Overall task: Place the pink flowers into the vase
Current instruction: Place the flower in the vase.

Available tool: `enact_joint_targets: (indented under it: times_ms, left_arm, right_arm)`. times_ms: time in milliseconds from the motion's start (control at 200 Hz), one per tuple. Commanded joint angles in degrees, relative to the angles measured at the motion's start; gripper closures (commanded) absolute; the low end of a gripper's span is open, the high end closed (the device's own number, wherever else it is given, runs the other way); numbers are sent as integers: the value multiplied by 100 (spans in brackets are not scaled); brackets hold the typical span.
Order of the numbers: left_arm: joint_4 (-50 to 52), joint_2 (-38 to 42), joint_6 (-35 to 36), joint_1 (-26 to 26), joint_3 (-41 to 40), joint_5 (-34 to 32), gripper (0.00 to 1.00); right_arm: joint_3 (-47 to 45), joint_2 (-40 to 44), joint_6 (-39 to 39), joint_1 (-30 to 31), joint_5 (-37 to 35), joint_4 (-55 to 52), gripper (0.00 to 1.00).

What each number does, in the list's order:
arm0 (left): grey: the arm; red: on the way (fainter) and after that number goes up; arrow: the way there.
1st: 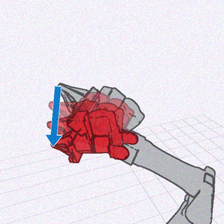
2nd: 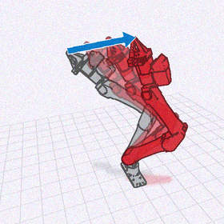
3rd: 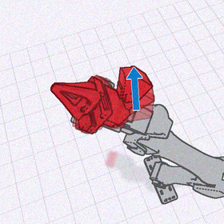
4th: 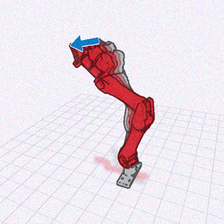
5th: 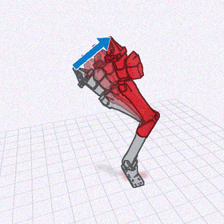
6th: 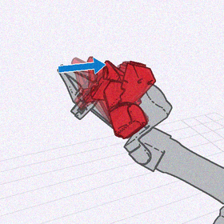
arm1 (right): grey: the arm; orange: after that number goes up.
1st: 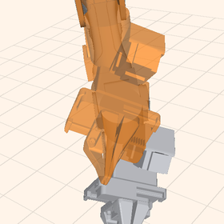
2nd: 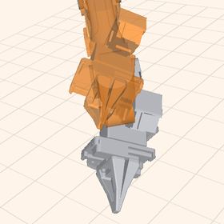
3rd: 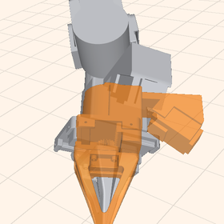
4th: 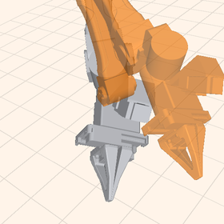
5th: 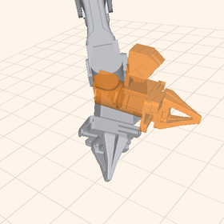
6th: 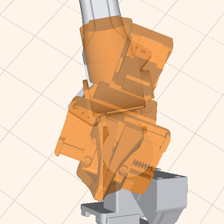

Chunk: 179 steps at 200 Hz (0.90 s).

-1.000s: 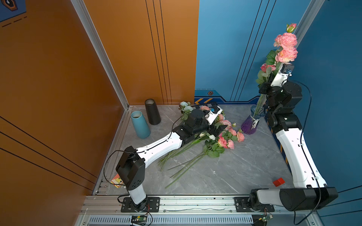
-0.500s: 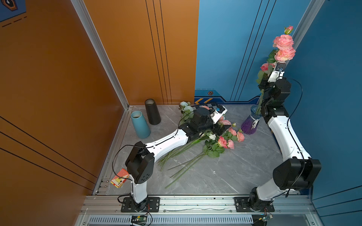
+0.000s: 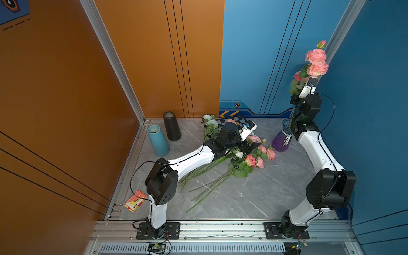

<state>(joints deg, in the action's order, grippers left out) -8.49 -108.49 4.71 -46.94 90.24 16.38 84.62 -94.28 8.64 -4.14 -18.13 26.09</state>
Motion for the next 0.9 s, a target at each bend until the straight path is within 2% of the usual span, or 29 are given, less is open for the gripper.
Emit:
enact_joint_targets:
  times_ms: [0, 375, 631, 766, 891]
  left_arm:
    - [21, -16, -29, 27, 32, 168, 2]
    - [14, 118, -57, 95, -120, 236, 1]
    - [-2, 144, -108, 99, -208, 256, 2]
    - [-32, 181, -146, 93, -274, 275, 1]
    - [-47, 215, -195, 96, -287, 297, 1]
  right_arm:
    - [-450, 82, -168, -25, -118, 403, 100]
    - [-1072, 8, -350, -69, -271, 372, 100]
    - [-1130, -60, -355, -76, -364, 134, 99]
    - [-1186, 4, -425, -87, -424, 120, 97]
    - [-1132, 60, -443, -87, -425, -67, 89]
